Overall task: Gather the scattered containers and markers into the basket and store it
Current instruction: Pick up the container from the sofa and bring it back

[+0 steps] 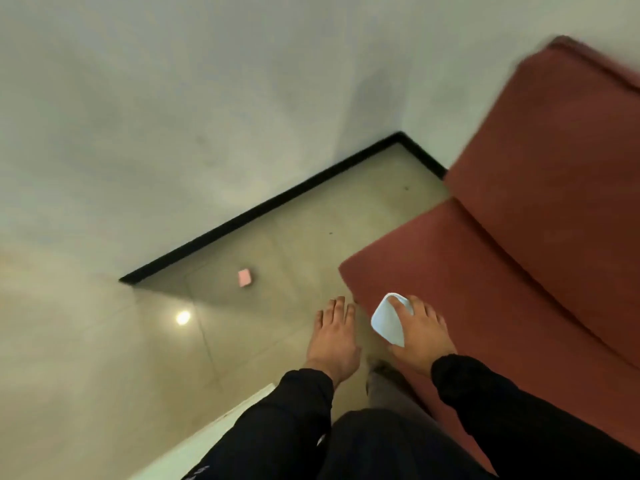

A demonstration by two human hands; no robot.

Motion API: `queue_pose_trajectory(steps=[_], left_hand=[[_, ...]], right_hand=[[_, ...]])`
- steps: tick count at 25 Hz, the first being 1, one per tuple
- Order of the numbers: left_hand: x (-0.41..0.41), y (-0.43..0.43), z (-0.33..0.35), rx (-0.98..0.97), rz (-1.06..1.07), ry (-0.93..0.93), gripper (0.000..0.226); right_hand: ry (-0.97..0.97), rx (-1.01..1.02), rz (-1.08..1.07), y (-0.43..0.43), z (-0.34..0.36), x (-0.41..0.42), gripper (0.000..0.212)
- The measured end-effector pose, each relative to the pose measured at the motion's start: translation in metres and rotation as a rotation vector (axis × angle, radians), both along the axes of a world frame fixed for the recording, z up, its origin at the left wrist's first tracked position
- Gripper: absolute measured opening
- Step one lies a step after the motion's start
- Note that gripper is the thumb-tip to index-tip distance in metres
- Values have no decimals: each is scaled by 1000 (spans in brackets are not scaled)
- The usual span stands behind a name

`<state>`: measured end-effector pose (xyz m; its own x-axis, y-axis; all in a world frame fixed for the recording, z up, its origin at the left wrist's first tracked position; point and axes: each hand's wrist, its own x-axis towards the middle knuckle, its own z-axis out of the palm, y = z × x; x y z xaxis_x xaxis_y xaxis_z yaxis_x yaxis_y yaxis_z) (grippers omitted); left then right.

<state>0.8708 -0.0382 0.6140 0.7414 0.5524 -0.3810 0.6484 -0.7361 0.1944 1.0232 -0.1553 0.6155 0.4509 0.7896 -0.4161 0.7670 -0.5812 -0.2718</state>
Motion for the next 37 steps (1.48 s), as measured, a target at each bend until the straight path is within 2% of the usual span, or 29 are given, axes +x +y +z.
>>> queue_pose_trajectory(steps=[8, 16, 19, 25, 31, 37], left_hand=[[-86, 162, -12, -59, 601, -24, 79], [-192, 256, -7, -43, 1177, -55, 77], [-240, 274, -15, -18, 1380, -81, 72], [-377, 317, -41, 3, 1723, -121, 70], [-520, 341, -21, 43, 1923, -103, 74], [-649, 354, -17, 100, 2184, -61, 73]], right_hand=[[26, 8, 500, 263, -19, -44, 99], [17, -31, 1080, 466, -10, -150, 104], [48, -29, 1266, 520, -12, -215, 105], [68, 31, 1533, 607, -17, -406, 105], [78, 17, 1729, 649, -3, -593, 104], [121, 53, 2022, 672, 0, -786, 109]])
